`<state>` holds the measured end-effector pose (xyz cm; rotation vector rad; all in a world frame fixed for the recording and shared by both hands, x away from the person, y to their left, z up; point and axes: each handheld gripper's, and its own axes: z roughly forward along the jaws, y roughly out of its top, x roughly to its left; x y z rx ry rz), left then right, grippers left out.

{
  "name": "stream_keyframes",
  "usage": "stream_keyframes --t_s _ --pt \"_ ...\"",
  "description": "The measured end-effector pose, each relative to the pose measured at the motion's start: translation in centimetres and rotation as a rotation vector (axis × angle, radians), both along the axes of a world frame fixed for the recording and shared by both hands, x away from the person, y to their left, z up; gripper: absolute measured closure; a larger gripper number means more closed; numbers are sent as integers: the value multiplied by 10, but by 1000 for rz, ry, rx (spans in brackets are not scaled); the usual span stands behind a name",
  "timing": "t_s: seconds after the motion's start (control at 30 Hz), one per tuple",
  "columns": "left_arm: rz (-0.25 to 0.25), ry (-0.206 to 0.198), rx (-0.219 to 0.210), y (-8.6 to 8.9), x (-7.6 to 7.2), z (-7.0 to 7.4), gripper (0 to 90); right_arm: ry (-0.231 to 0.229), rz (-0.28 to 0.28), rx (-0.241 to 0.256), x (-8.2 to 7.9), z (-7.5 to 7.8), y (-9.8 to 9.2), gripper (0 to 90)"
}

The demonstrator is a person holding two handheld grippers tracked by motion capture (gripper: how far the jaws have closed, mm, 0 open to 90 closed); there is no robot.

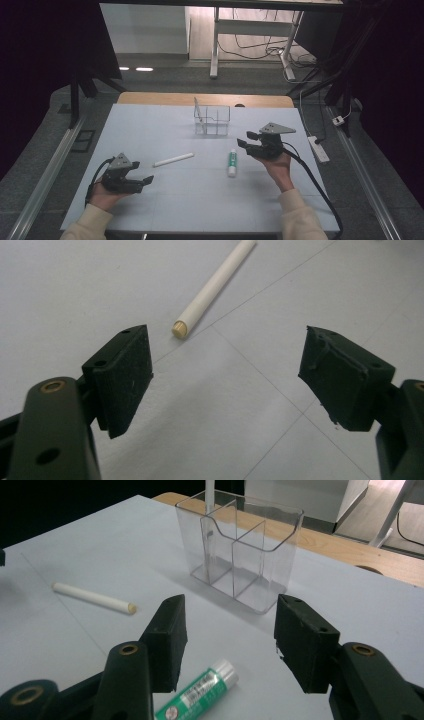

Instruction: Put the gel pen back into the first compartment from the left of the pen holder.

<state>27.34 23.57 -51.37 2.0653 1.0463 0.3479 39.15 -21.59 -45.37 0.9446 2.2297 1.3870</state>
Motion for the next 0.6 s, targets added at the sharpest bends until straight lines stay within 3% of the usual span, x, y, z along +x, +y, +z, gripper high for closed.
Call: stream_keyframes --t_s 0.4,0.6 --pt "6 -4 1 3 2 -1 215 -1 35 -62 -25 -11 -25 455" --pt "5 -11 0 3 2 0 217 -6 38 -62 -36 -17 -41 450"
